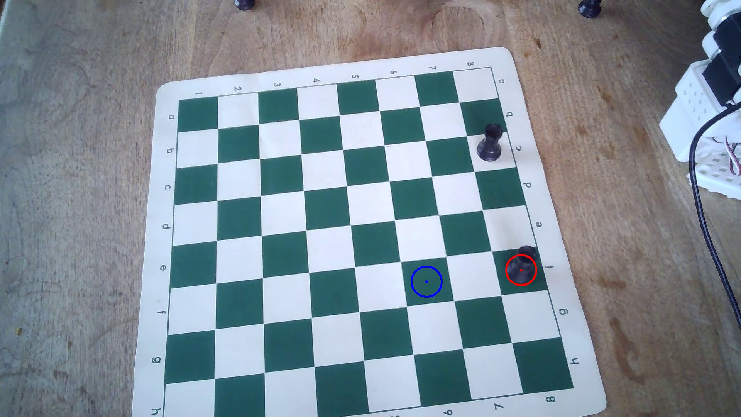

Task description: Move the chess piece from red to blue

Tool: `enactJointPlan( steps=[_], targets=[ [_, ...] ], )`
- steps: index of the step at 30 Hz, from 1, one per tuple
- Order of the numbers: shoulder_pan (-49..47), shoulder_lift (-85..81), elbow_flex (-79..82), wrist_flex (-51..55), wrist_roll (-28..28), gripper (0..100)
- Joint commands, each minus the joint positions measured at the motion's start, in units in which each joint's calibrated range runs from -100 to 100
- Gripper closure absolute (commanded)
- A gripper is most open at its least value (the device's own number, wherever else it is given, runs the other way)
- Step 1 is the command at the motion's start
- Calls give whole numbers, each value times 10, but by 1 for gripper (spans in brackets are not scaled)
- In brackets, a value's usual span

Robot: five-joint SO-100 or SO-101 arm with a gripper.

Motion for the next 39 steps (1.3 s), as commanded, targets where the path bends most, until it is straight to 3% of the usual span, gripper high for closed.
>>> enactJointPlan(
  steps=[1,39],
  targets=[
    [-3,1,8,-2,0,100],
    [-21,0,8,0,-4,100]
  ],
)
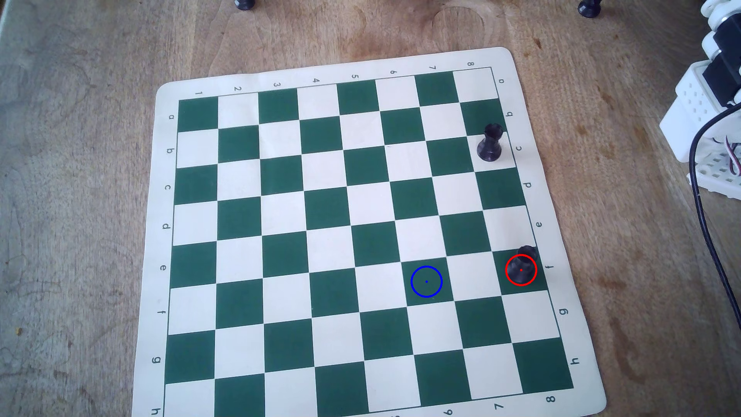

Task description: Move the chess piece from red to blue

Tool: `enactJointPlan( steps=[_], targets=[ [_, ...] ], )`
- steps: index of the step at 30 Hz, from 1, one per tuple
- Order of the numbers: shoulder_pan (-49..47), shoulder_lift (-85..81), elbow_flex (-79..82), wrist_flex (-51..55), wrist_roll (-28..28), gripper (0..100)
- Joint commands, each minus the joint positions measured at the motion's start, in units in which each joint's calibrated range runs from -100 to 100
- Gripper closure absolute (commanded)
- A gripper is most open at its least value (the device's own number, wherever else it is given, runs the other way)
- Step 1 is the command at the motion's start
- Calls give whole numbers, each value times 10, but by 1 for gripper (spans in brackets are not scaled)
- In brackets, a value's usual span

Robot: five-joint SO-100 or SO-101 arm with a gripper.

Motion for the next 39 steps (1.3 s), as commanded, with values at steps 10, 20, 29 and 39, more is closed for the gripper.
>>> enactJointPlan(
  steps=[10,20,29,39],
  targets=[
    [-22,0,9,210,53,70],
    [106,1,-219,872,38,58],
    [128,59,-488,1580,-33,57],
    [-36,240,-591,1924,-73,64]
  ],
)
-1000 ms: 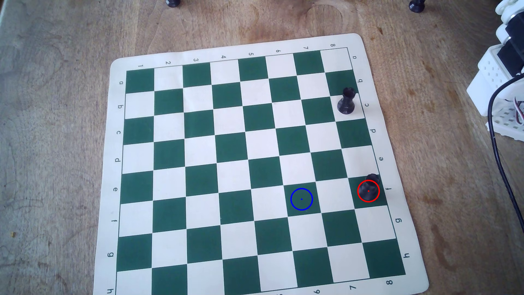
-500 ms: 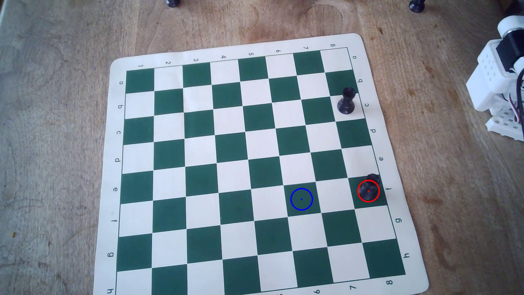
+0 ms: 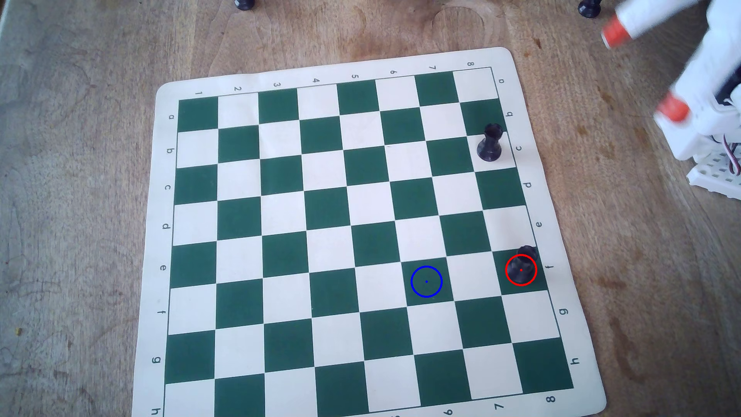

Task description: Move the chess piece from red to blue

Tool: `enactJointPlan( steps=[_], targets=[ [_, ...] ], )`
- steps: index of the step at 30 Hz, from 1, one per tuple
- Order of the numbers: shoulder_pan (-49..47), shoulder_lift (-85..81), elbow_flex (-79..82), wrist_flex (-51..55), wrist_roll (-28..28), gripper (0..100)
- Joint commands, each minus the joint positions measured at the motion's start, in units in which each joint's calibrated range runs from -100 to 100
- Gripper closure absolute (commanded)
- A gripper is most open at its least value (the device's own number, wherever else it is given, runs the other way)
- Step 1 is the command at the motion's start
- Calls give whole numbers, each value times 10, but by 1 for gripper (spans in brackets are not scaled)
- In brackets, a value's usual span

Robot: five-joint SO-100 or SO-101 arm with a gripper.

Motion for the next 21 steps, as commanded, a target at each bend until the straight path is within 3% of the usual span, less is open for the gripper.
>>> enactJointPlan(
  steps=[1,5,10,21],
  targets=[
    [-60,67,-26,58,-18,65],
    [-114,93,56,15,-47,71],
    [-178,179,136,-91,-76,71],
    [-222,285,190,-344,-103,72]
  ],
)
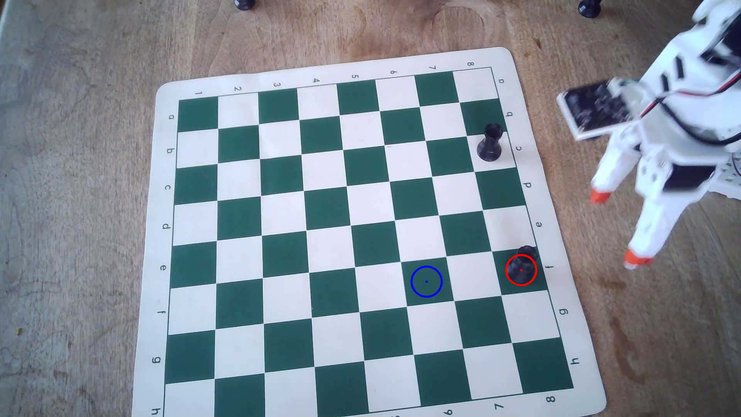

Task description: Move the chess piece from red to blue

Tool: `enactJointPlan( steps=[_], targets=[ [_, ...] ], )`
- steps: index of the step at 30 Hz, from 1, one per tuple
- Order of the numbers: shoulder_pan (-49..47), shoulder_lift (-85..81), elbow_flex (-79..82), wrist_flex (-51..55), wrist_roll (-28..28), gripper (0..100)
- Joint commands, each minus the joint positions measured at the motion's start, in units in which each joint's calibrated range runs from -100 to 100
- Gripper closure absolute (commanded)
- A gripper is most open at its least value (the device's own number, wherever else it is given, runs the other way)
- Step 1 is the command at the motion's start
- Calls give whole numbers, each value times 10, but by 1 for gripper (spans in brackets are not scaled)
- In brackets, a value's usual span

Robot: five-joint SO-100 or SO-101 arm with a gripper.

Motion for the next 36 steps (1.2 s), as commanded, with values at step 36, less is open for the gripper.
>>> enactJointPlan(
  steps=[36],
  targets=[
    [51,50,185,-383,5,73]
  ],
)
